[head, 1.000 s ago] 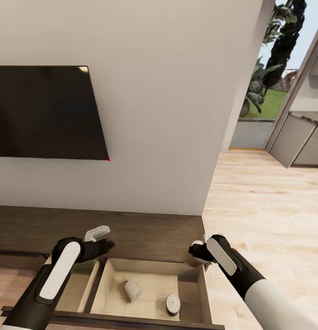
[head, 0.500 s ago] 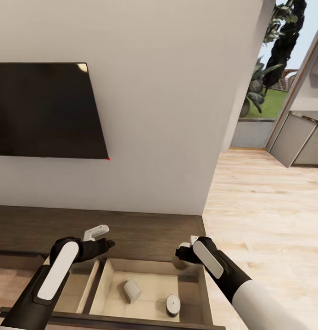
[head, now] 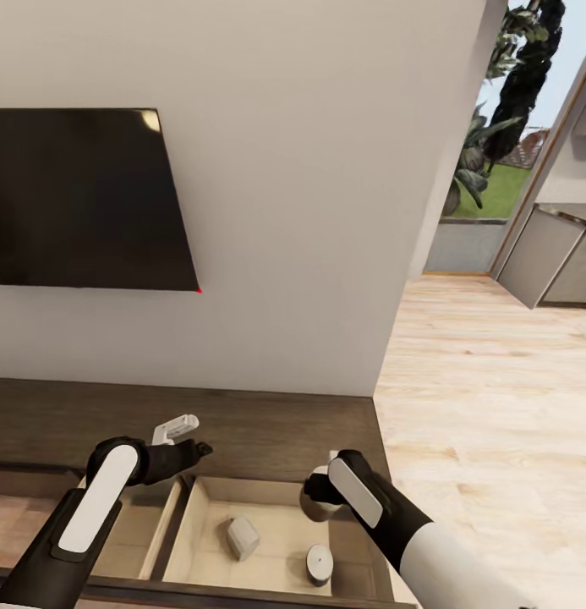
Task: Place each of the two pumpkins and all three candles from the living room inside a cabinet in the living room (use any cabinet), then make sure every cabinet is closed, and position the cauldron so it is next to a table in the living room.
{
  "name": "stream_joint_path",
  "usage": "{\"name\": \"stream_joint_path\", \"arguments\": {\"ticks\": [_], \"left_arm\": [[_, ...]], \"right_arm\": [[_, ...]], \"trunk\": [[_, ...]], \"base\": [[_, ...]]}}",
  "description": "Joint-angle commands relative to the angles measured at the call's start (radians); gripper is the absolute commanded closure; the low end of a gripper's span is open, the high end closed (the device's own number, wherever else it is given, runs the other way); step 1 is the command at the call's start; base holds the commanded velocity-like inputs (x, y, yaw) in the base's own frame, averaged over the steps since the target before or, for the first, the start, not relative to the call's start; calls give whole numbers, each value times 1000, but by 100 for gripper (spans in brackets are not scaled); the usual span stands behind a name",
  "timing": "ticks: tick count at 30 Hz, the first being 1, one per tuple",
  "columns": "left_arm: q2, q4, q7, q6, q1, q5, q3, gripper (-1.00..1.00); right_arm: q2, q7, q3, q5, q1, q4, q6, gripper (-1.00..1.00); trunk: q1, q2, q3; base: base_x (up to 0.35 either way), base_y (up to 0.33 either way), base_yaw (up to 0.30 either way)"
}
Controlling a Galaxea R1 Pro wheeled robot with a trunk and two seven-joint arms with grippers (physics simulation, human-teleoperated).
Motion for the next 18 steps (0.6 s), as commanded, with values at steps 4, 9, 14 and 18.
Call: {"name": "stream_joint_path", "arguments": {"ticks": [4,9,14,18], "left_arm": [[0,-1,10,1,-1,10,-3,-100],[-2,0,11,1,-1,10,-4,-100],[-3,1,10,0,-1,11,-5,-100],[-5,1,11,-1,0,17,-6,-100]], "right_arm": [[2,-7,6,-9,-1,2,1,100],[3,1,8,-9,-1,2,4,100],[3,-2,8,-9,-1,2,10,100],[2,-12,8,-9,-1,3,10,100]], "trunk": [[16,-29,-14],[35,-64,-30],[54,-99,-45],[69,-127,-58]], "base": [[0,0,0],[0,0,0],[0,0,0],[0,0,0]]}}
